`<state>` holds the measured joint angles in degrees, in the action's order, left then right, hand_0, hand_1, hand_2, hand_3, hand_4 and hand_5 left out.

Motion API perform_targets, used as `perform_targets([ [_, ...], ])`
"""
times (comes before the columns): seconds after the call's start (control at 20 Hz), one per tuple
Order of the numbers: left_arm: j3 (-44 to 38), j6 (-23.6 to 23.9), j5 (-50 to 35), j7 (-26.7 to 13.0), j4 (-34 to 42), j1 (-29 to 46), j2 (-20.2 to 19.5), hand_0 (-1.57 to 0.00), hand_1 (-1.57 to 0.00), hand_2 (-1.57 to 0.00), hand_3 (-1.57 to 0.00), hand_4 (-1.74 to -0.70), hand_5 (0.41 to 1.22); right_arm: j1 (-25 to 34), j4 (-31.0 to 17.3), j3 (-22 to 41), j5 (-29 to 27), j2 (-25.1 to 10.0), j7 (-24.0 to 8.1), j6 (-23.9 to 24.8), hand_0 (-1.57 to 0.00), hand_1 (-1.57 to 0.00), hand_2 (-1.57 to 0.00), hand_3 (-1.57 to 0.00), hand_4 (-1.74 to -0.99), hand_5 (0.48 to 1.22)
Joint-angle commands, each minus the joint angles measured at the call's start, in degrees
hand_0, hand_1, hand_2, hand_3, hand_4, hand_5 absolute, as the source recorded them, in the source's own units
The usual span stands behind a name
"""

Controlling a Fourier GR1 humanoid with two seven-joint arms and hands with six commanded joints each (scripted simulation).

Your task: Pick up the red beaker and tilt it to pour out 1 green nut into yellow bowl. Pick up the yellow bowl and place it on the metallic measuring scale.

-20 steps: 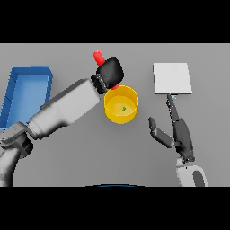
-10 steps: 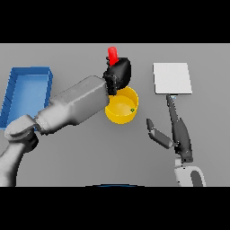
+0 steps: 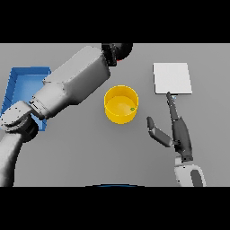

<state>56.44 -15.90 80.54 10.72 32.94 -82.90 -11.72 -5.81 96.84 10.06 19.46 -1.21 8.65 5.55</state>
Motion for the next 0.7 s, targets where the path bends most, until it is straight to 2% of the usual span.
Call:
perform_targets([
  [0.0, -2.4, -0.3, -1.4, -1.1, -1.1, -1.2, -0.6, -1.57, -1.57, -1.57, -1.26, -1.73, 1.221, -0.1, 0.1, -0.3, -0.2, -0.4, 0.2, -0.1, 0.00, 0.00, 0.00, 0.00, -1.024, 0.681],
  [0.05, -4.1, 0.0, -2.4, -0.7, -2.5, -2.8, -1.2, -1.57, -1.57, -1.57, -1.02, -1.73, 1.221, 0.2, 0.1, -0.4, -0.4, -0.3, -0.5, -0.1, 0.00, 0.00, 0.00, 0.00, -1.028, 0.680],
  [0.1, -6.9, 1.9, -4.2, -0.2, -4.2, -3.9, -2.1, -1.57, -1.57, -1.57, -1.13, -1.73, 1.221, -0.1, -0.4, 0.0, -0.2, -0.4, 0.5, -0.3, 0.00, 0.00, 0.00, 0.00, -1.018, 0.680],
  [0.15, -9.4, 1.6, -5.9, 0.0, -5.9, -5.1, -2.8, -1.57, -1.57, -1.57, -1.22, -1.73, 1.221, 0.7, 0.1, -0.4, -1.3, -0.3, -0.9, -0.9, 0.00, 0.00, 0.00, 0.00, -1.009, 0.676],
  [0.35, -22.2, 0.8, -15.2, -6.3, -13.0, -7.2, -6.1, -1.57, -1.57, -1.57, -1.43, -1.73, 1.221, 1.1, -0.6, -0.4, -1.0, -0.2, -0.1, -0.3, 0.00, 0.00, 0.00, 0.00, -0.990, 0.672],
  [0.5, -30.9, 3.0, -22.3, -10.4, -15.5, -6.4, -11.0, -1.57, -1.57, -1.57, -1.45, -1.74, 1.221, 1.6, -1.5, -0.4, -1.6, 0.7, -0.4, -0.4, 0.00, 0.00, 0.00, 0.00, -1.006, 0.669],
  [0.55, -33.6, 4.3, -24.7, -12.3, -16.2, -5.2, -12.5, -1.57, -1.57, -1.57, -1.45, -1.74, 1.221, 1.0, -1.4, -0.1, -1.9, 0.8, 0.6, -0.8, 0.00, 0.00, 0.00, 0.00, -1.004, 0.668],
  [0.65, -38.3, 8.0, -29.2, -13.9, -16.1, -1.7, -16.0, -1.57, -1.57, -1.57, -1.45, -1.74, 1.221, 1.3, -1.5, -0.7, -3.0, 0.8, 0.6, -1.0, 0.00, 0.00, 0.00, 0.00, -0.996, 0.664],
])
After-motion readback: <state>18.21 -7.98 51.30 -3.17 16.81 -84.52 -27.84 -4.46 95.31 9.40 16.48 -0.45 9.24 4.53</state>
